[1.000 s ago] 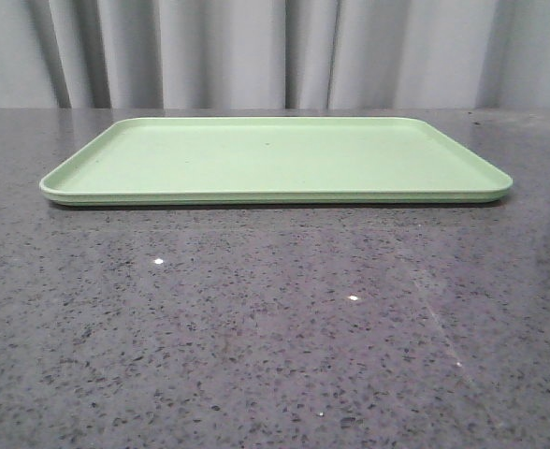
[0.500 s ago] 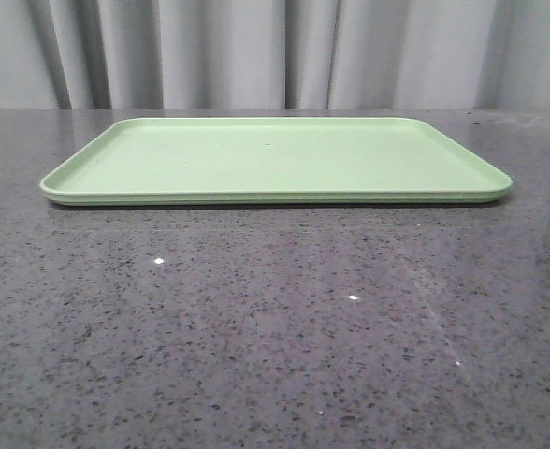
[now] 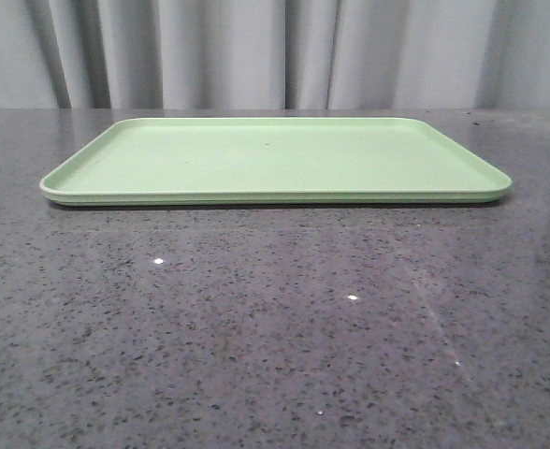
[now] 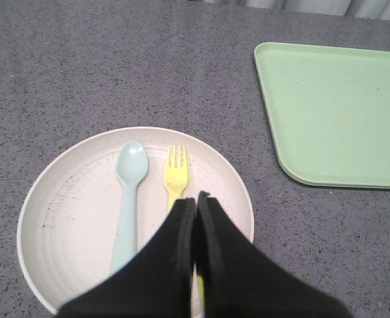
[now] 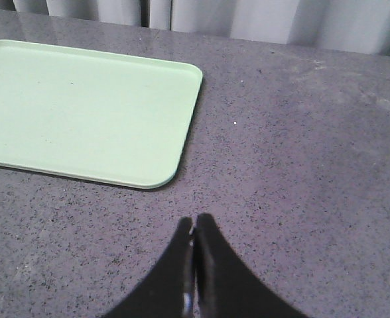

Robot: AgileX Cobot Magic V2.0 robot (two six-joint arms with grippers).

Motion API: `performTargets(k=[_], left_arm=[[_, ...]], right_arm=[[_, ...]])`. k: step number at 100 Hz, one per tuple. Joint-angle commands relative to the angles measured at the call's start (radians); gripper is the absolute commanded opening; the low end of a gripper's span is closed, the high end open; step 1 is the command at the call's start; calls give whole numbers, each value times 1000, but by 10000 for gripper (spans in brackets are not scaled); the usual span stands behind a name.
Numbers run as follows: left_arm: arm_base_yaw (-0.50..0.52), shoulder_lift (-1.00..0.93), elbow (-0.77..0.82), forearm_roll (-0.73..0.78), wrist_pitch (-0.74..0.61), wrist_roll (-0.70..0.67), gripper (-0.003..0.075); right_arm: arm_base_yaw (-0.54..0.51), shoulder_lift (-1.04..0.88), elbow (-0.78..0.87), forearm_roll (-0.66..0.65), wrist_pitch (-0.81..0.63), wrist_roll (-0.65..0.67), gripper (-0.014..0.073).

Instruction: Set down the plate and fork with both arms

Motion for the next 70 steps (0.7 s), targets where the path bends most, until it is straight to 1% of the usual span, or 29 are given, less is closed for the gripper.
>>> performTargets(k=[1, 24, 30, 34, 36, 39, 43, 44, 46, 51, 53, 58, 65, 70], left_arm=[[3, 15, -34, -18, -64, -10, -20], [3, 15, -34, -16, -64, -10, -20], [3, 15, -34, -16, -64, -10, -13], [3, 15, -34, -16, -62, -10, 10], [3, 15, -34, -16, -62, -10, 32], [3, 15, -34, -16, -60, -10, 70], [3, 15, -34, -16, -60, -10, 143], [3, 15, -34, -16, -60, -10, 171], [3, 15, -34, -16, -60, -10, 200], [3, 15, -34, -16, -60, -10, 326], [3, 15, -34, -16, -60, -10, 357], [3, 15, -34, -16, -67, -10, 472], [3, 15, -34, -16, -76, -10, 564], [3, 15, -34, -12, -82, -10, 580]], right_arm=[[-4, 15, -35, 7, -63, -1, -118], [-4, 15, -35, 7, -63, -1, -113], [-4, 15, -35, 7, -63, -1, -90], [-4, 15, -35, 7, -62, -1, -53], [-4, 15, -35, 7, -62, -1, -18], [-4, 15, -35, 7, -62, -1, 11], [-4, 15, -35, 7, -62, -1, 82], [-4, 15, -35, 7, -62, -1, 107], [-4, 15, -35, 7, -62, -1, 133], [-4, 15, -35, 7, -62, -1, 238], [-4, 15, -35, 7, -63, -1, 263], [-4, 15, -35, 7, -67, -1, 350], [-4, 15, -35, 7, -72, -1, 418], [-4, 15, -35, 7, -78, -1, 436]])
